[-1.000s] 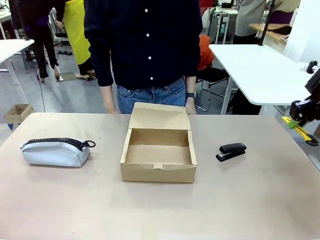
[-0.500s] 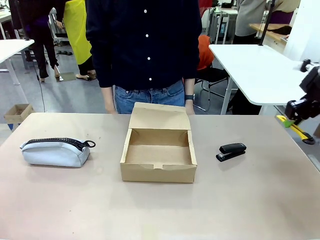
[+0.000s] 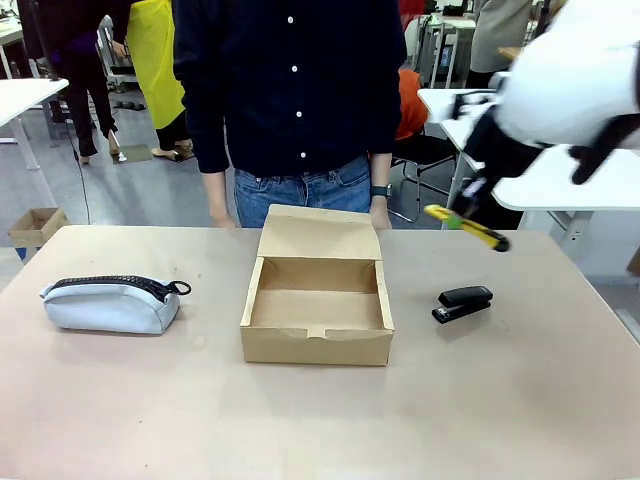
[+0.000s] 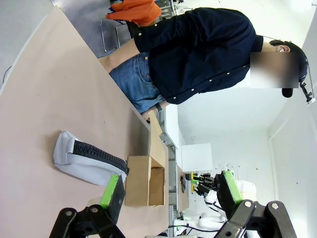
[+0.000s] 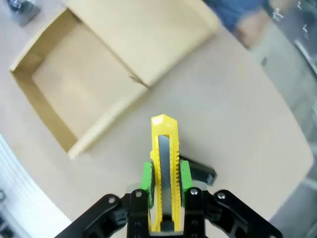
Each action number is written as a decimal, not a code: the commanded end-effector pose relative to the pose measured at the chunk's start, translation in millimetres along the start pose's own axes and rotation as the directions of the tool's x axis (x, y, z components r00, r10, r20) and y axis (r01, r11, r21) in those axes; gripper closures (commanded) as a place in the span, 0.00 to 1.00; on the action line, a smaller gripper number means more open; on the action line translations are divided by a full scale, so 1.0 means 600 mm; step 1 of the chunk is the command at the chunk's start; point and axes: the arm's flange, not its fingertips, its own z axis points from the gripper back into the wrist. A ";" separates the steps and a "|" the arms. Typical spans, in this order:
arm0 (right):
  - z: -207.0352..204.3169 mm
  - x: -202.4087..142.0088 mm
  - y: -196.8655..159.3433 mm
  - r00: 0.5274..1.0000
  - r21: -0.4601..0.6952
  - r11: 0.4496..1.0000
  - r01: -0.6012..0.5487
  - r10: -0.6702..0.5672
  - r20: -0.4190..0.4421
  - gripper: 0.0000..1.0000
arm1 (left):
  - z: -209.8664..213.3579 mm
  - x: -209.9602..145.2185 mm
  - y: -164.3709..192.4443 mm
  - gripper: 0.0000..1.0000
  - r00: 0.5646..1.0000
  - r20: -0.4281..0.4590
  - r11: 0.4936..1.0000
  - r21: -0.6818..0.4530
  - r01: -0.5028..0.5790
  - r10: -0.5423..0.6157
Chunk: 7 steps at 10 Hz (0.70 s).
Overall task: Pack the items into the box.
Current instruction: Pick up the item specified by the human and place it in the Mailer Box.
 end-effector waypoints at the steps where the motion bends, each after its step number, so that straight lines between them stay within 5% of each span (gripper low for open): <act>1: -0.035 0.071 0.042 0.971 0.052 0.970 -0.236 0.234 0.043 0.74 | 0.000 0.000 -0.003 0.00 1.000 0.010 1.000 -0.024 0.017 -0.017; 4: -0.134 0.178 0.202 0.836 0.154 0.826 -0.542 0.549 -0.005 0.74 | 0.000 0.000 -0.003 0.00 1.000 0.010 1.000 -0.024 0.017 -0.017; 7: -0.178 0.195 0.271 0.765 0.196 0.747 -0.635 0.644 0.020 0.74 | 0.000 0.000 -0.003 0.00 1.000 0.010 1.000 -0.024 0.017 -0.017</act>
